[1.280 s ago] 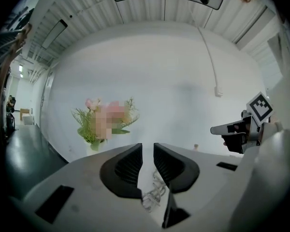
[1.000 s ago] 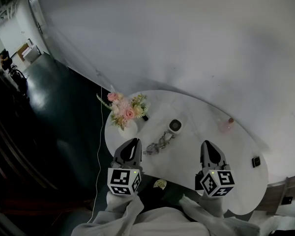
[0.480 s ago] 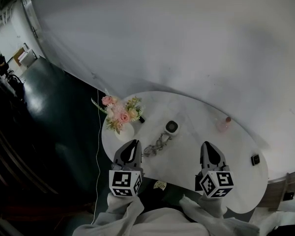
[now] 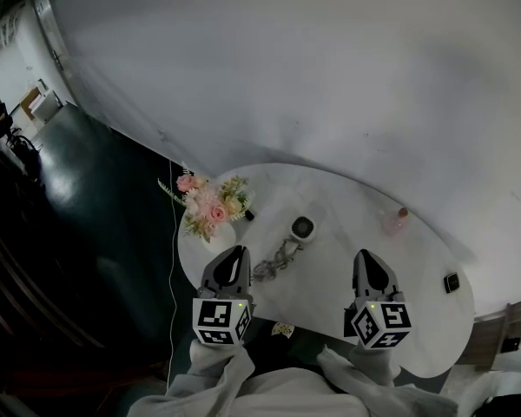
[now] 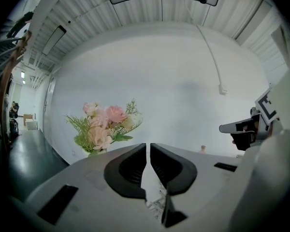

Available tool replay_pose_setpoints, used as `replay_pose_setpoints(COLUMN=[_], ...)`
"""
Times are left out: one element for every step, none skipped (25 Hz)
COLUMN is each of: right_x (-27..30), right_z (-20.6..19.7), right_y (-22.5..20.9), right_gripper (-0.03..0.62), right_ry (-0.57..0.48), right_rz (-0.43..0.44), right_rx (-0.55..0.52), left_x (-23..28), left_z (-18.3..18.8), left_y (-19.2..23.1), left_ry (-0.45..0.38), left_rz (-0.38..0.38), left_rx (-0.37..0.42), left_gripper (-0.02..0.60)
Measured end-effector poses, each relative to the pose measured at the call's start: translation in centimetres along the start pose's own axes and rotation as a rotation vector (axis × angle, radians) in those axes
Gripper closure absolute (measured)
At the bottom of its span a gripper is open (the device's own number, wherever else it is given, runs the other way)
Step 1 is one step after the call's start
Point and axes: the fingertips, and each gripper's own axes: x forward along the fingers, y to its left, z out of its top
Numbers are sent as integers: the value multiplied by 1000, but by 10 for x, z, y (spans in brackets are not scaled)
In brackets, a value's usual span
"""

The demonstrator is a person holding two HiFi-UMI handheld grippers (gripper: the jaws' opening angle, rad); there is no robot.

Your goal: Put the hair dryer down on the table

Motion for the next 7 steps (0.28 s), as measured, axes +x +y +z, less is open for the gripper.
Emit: replay_pose_setpoints(right_x=[1,2,2,3,5,6,7], right_z=[1,2,3,4,5,5,6], right_y=[0,-1,-1,-1,-1,-2,-2], right_gripper=[545,545,545,545,545,545,545], right_ry=[0,-1,-2,-3,-4,-4,-5], right_rz=[-2,-3,-5,-6,-7,-8,-8], right_rx=[-2,-4,-5,-7,-9,-11,-14], left_x=[1,2,3,4,6,7,8], left_z=[0,0,0,0,0,1,1], left_y=[0,0,1,1,1,2,2], left_ry=[1,2,3,3,3,3,2], left_rz=[-1,-3,-5,-7,-9,-11,-12], left_rx=[-1,-3,-4,-5,-5,-6,-6], left_gripper=[546,546,546,546,546,546,546])
